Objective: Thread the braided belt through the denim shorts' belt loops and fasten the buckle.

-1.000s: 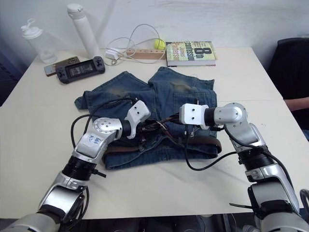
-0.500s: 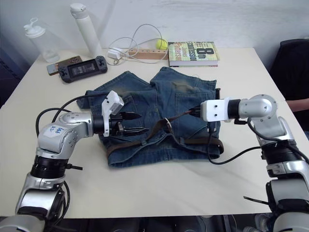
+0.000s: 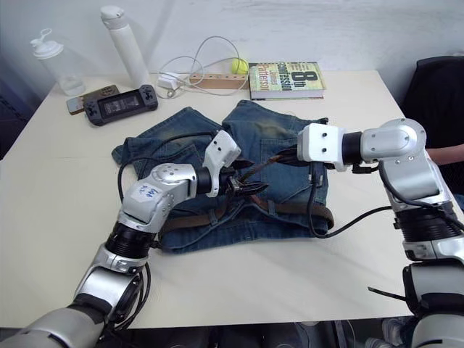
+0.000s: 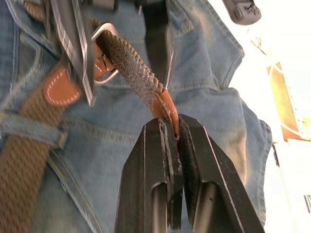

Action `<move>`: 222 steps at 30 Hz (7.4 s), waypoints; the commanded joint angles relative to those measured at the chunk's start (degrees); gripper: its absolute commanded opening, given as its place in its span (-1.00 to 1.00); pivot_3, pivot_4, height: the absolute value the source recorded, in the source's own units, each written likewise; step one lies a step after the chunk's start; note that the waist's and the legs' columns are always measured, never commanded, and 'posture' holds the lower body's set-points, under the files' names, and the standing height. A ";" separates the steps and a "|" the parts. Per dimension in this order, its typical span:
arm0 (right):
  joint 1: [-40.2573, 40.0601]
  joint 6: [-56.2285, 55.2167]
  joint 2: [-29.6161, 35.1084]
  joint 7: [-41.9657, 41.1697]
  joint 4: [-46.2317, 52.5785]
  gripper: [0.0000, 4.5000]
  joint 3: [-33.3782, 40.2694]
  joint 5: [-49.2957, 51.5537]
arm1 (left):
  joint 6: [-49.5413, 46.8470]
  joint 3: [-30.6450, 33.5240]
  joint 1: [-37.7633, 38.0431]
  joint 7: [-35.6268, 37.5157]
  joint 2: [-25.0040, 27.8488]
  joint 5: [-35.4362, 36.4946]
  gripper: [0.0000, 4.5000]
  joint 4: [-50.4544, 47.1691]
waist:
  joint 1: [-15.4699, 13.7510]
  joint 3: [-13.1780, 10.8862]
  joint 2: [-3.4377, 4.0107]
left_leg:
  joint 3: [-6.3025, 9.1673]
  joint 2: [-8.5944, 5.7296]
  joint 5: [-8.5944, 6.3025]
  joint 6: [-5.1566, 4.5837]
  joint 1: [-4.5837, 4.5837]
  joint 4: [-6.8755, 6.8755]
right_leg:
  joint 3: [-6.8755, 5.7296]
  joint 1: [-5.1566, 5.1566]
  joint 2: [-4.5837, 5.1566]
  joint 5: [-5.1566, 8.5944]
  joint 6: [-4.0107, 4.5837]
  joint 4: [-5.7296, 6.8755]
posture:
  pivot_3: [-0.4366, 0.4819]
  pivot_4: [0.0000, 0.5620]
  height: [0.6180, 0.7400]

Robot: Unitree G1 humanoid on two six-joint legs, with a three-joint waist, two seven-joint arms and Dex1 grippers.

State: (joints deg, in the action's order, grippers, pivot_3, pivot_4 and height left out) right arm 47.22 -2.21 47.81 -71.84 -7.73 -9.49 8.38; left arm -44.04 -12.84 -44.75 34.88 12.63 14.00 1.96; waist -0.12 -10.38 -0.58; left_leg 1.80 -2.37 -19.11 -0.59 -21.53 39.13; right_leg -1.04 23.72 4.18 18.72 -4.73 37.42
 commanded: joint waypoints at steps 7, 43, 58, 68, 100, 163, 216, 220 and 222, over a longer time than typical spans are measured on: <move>-1.13 1.78 1.03 1.16 3.78 -1.00 2.68 -0.06 | 1.20 3.51 -2.08 1.41 -2.74 3.68 -0.80 -0.42 | -0.07 0.00 0.00 | 0.00 -0.01 0.00 -0.01 -0.01 0.00 | -0.01 0.00 0.01 0.00 0.00 -0.01 | -0.05 -0.47 0.92; -19.15 46.08 -16.55 21.87 16.32 -0.99 14.48 24.04 | -33.11 38.26 -5.28 -27.28 -23.73 26.00 -1.00 2.67 | -1.22 0.00 0.00 | 0.02 -0.02 -0.01 0.02 0.01 -0.01 | 0.00 0.00 0.01 0.00 0.00 0.02 | -0.05 -0.47 0.92; -21.57 43.91 -21.68 20.43 13.10 -0.99 1.67 20.81 | -39.74 44.42 -4.35 -33.96 -25.33 36.25 -1.00 1.45 | -0.68 0.00 0.00 | 0.01 -0.03 -0.02 0.05 0.02 -0.04 | 0.00 0.02 -0.02 0.00 0.00 0.06 | -0.05 -0.47 0.92; -22.92 33.25 -16.73 16.52 7.34 -0.99 -6.84 9.52 | -47.98 46.89 -3.92 -32.95 -17.51 39.49 -1.00 0.16 | 0.03 0.02 -0.02 | 0.01 -0.03 -0.05 0.10 0.27 -0.05 | 0.01 -0.17 -0.02 0.00 0.00 0.02 | -0.05 -0.47 0.92; -15.29 30.53 -24.30 13.98 4.17 -0.99 -4.93 12.39 | -45.07 57.88 1.58 -40.28 -17.77 40.39 -1.00 -5.88 | 0.18 0.03 -0.02 | 0.04 -0.02 -0.09 0.16 0.26 -0.06 | 0.00 -0.12 -0.02 0.00 0.00 0.00 | -0.05 -0.47 0.92; -7.52 31.97 -24.07 5.75 -5.03 -0.99 -25.03 -10.18 | -38.18 43.10 -8.60 -30.97 -12.21 38.20 -1.00 8.22 | 0.64 0.28 -0.13 | 0.06 0.09 -0.17 0.40 0.57 -0.08 | -0.05 -0.14 -0.14 0.02 0.03 0.02 | -0.05 -0.47 0.92; -17.05 23.32 -2.79 14.16 26.34 0.58 8.73 -3.14 | -3.58 -6.87 -9.52 12.94 6.09 1.64 -1.00 11.06 | 0.19 0.20 0.05 | 0.52 -0.26 -0.17 0.34 0.28 -0.29 | 0.06 0.11 -0.08 0.02 0.03 -0.12 | -0.05 -0.47 0.92; -14.68 20.14 -0.80 11.50 23.35 0.58 5.93 -3.21 | 5.73 -9.30 -9.06 14.59 7.05 -2.18 -1.00 9.36 | 0.02 0.20 0.04 | 0.54 -0.25 -0.16 0.33 0.27 -0.28 | 0.06 0.10 -0.08 0.02 0.03 -0.17 | -0.05 -0.47 0.92; -14.12 19.08 -0.73 10.79 21.99 0.58 4.45 -3.50 | 8.79 -9.52 -9.15 15.15 7.01 -3.39 -1.00 9.04 | -0.13 0.19 0.04 | 0.56 -0.27 -0.15 0.27 0.22 -0.25 | 0.04 0.08 -0.05 0.02 0.03 -0.23 | -0.05 -0.47 0.92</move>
State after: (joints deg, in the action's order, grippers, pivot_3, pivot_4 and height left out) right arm 31.97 18.67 46.34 -60.17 14.44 -4.69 5.19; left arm -39.07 -22.18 -53.45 49.10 19.32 12.08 13.69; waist -0.25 -10.18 -0.54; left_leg 2.38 -2.64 -19.26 -0.33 -21.33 38.89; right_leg -1.01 23.80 4.15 18.74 -4.70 37.18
